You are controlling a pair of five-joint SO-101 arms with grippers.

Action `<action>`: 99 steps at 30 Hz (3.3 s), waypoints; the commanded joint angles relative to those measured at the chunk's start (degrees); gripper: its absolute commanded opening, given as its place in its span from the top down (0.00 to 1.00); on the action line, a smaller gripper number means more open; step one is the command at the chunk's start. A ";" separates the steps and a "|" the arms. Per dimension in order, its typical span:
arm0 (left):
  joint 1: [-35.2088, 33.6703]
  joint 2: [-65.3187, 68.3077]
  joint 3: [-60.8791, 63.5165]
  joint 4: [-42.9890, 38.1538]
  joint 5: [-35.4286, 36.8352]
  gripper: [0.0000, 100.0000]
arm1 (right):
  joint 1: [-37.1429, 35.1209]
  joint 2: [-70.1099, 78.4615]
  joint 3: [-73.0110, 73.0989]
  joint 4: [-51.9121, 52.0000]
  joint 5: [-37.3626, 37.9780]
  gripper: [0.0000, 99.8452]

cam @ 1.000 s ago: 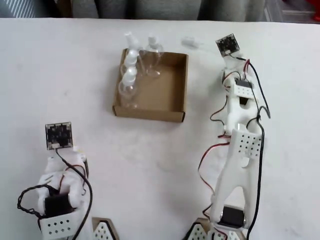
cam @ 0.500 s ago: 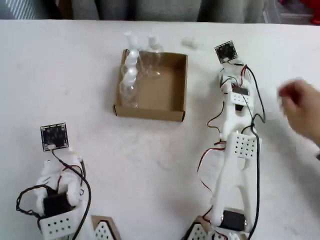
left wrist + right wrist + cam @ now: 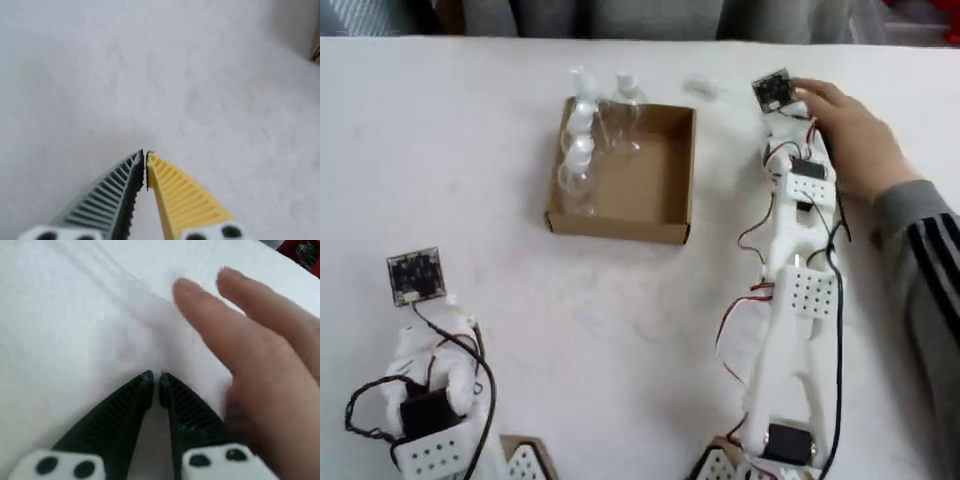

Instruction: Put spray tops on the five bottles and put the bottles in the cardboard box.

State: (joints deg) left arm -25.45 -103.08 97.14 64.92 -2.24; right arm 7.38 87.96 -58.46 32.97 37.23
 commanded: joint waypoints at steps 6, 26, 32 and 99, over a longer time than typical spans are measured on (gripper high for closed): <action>3.03 -0.31 -0.26 0.35 0.18 0.98 | -0.84 10.77 2.73 6.55 0.70 0.98; 7.87 -0.31 -0.18 -0.44 0.18 0.98 | -0.84 10.77 2.73 6.55 0.62 0.98; 8.04 -0.31 -0.18 -0.79 0.18 0.98 | -0.84 10.77 2.73 6.55 0.62 0.98; 7.69 -0.31 -0.09 -0.35 0.09 0.98 | -1.19 8.13 3.08 6.55 0.62 0.98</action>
State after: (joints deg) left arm -18.24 -103.08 97.14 65.10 -2.24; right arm 7.38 87.87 -58.46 33.58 37.23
